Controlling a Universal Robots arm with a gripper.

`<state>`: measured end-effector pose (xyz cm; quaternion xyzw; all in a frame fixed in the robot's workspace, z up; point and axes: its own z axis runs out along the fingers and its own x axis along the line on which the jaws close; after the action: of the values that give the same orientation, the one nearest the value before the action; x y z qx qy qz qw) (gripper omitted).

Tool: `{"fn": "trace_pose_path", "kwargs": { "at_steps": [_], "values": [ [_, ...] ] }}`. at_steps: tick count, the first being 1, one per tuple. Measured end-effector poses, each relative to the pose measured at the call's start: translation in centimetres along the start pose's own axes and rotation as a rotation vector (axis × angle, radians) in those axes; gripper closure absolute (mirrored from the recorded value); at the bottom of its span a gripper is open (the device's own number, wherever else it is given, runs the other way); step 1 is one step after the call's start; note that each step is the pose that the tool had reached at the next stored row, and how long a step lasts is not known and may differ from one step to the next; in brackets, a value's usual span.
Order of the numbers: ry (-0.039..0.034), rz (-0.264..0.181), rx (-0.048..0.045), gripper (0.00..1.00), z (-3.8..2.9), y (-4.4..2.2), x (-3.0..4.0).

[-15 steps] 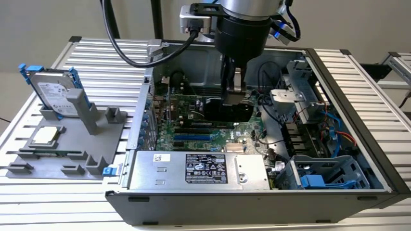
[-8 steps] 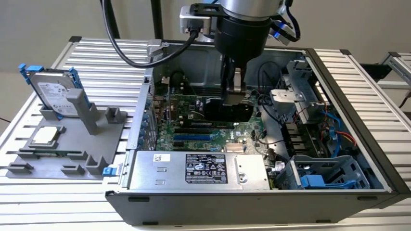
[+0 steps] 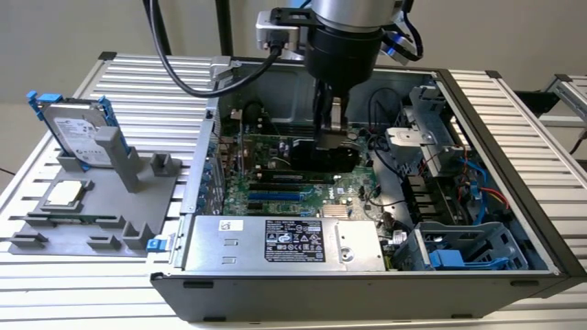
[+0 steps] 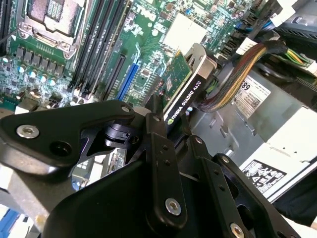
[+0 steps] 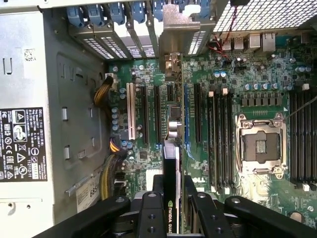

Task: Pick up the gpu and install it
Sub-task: 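Insert the gpu into the slot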

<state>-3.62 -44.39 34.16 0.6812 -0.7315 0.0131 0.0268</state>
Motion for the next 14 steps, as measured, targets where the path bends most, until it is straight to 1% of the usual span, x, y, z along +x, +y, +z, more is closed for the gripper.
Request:
{"fn": "trace_pose_path", "kwargs": {
  "at_steps": [4, 14],
  "values": [
    [-0.0005, 0.000, 0.0001, 1.00, 0.24, 0.05, -0.28],
    [-0.0003, 0.000, 0.0005, 1.00, 0.24, 0.06, -0.30]
  ]
}}
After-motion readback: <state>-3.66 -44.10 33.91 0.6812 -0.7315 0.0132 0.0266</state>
